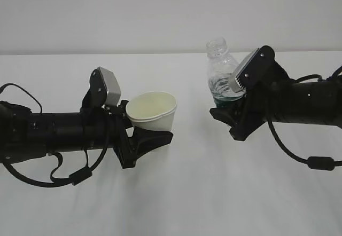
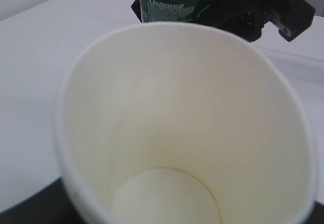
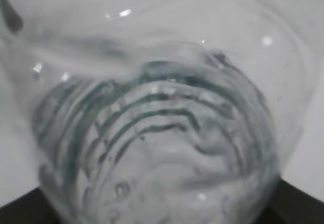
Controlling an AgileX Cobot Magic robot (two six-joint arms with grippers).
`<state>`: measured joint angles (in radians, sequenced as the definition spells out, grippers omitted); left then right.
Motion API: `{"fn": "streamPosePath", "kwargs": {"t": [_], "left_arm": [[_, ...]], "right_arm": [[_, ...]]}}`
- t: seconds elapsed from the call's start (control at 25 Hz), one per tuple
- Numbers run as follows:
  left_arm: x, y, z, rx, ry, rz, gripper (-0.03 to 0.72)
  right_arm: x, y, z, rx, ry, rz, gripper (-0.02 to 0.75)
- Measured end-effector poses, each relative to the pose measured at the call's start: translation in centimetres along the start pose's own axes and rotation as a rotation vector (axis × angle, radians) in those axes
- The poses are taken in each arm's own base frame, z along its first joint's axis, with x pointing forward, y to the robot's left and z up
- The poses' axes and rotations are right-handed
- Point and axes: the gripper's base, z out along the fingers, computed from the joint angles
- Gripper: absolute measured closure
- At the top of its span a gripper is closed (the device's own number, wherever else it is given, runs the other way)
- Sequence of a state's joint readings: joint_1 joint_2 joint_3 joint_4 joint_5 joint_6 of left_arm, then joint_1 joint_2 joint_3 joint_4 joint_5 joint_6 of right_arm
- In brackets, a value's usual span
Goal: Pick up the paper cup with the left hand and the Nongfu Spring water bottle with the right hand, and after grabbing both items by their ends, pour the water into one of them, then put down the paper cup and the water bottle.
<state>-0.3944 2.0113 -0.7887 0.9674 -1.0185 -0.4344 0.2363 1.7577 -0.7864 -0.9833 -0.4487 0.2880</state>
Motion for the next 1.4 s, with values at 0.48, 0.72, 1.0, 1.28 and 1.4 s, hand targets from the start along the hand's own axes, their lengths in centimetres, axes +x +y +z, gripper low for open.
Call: {"fn": "streamPosePath", "kwargs": {"t": [0.48, 0.72, 1.0, 1.28, 1.4], "left_arm": [[-0.1, 0.0, 0.0, -0.002, -0.008, -0.024, 0.234], [-0.1, -0.2, 0.1, 0.015, -0.007, -0.029, 0.234], [-0.7, -2.0, 1.9, 0.071, 0.008, 0.008, 0.235], [-2.3, -2.2, 3.4, 0.056, -0.032, 0.023, 0.235], [-2.1, -2.1, 3.4, 0.043, -0.009, 0.022, 0.235]], "right_arm": [[-1.7, -0.7, -1.7, 0.047, 0.047, -0.14, 0.264], [-1.9, -0.8, -2.1, 0.057, 0.054, -0.172, 0.264], [-1.9, -0.8, -2.1, 0.056, 0.056, -0.15, 0.265], [-1.9, -0.8, -2.1, 0.056, 0.055, -0.123, 0.265], [-2.0, -0.8, -2.1, 0.05, 0.048, -0.133, 0.264]]}}
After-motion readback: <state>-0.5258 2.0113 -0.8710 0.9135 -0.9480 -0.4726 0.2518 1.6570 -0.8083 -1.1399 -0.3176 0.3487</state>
